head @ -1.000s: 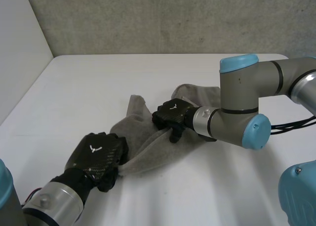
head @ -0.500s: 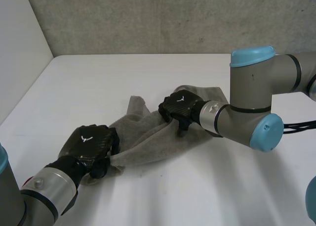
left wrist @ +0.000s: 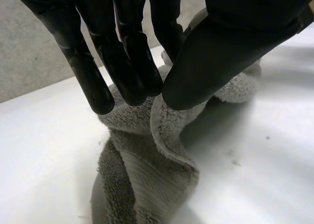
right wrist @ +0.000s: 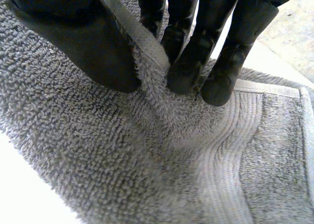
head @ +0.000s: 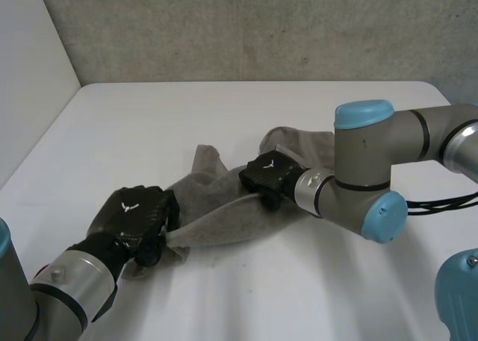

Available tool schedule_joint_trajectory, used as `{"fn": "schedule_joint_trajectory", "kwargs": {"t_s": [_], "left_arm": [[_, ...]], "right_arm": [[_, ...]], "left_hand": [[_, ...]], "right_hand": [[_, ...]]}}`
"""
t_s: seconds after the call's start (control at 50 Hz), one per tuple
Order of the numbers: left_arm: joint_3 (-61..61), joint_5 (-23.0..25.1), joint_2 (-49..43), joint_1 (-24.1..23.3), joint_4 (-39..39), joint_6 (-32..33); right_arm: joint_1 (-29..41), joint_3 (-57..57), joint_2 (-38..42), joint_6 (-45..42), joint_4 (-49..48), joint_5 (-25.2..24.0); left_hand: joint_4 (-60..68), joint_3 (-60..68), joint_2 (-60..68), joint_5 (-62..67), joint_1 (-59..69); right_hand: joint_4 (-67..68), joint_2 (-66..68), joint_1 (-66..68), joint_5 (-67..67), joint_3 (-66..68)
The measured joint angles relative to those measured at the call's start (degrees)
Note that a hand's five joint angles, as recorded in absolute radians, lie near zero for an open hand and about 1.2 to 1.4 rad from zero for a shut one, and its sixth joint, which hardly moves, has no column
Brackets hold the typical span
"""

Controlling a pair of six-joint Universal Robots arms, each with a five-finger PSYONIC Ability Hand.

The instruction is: Fold the towel.

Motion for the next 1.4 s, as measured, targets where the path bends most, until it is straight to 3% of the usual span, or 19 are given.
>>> {"fn": "schedule_joint_trajectory", "kwargs": {"t_s": [0.16,0.34,0.44,0.56,0.66,0.86,0.94,1.06,1.16,1.24,1.4], "left_arm": [[2.77,0.16,0.33,2.66,0.77,-0.05],[12.37,-0.06,5.35,3.72,0.78,-1.94],[18.08,-0.17,9.84,3.43,0.82,-5.43],[22.06,-0.11,12.68,2.93,0.8,-8.15],[22.15,0.05,11.9,2.34,0.68,-8.39],[21.03,0.23,-4.85,1.85,0.88,-6.66],[26.67,0.04,-14.86,1.89,0.77,-4.95],[40.79,-1.28,-20.98,2.18,0.84,-4.24],[52.3,-4.92,-19.15,2.52,3.37,-5.22],[55.9,-8.51,-16.23,2.69,7.93,-6.1],[43.86,-9.27,-14.12,2.24,12.21,-6.09]], "right_arm": [[-2.1,2.28,-11.69,0.27,0.76,2.14],[-6.47,8.8,-37.71,2.25,1.1,2.75],[-8.97,10.58,-48.1,2.83,3.69,2.73],[-11.41,10.9,-54.77,2.2,10.54,2.21],[-11.87,11.57,-53.78,-0.15,15.37,1.96],[-11.12,11.82,-37.32,-10.4,19.11,3.57],[-9.46,4.93,-27.33,-11.28,18.13,6.16],[-7.16,-10.11,-18.22,-6.63,9.07,10.12],[-6.9,-15.36,-19.06,2.42,-6.84,12.17],[-7.2,-12.8,-22.91,9.19,-17.07,13.04],[-6.92,-2.29,-25.34,10.66,-13.46,12.38]], "left_hand": [[0.0,0.0,0.0,0.0,0.0],[0.01,0.0,0.0,0.0,0.0],[0.01,0.0,0.0,0.0,0.0],[0.01,0.0,0.0,0.0,0.0],[0.02,0.0,0.0,0.0,0.0],[0.01,0.01,0.0,0.0,0.0],[0.01,0.01,0.0,0.0,0.1],[0.01,0.02,0.0,0.01,0.14],[0.02,0.02,0.0,0.01,0.14],[0.02,0.02,0.0,0.01,0.14],[0.02,0.03,0.0,0.16,0.15]], "right_hand": [[0.22,0.0,0.0,0.01,0.26],[0.22,0.0,0.01,0.01,0.26],[0.22,0.0,0.01,0.02,0.26],[0.22,0.0,0.01,0.03,0.26],[0.22,0.0,0.01,0.56,0.26],[0.28,0.0,0.5,1.36,0.26],[0.28,0.0,0.64,1.47,0.26],[0.28,0.0,0.87,1.63,0.26],[0.28,0.0,0.92,1.63,0.26],[0.28,0.0,0.92,1.63,0.26],[0.28,0.0,0.92,1.73,0.59]]}}
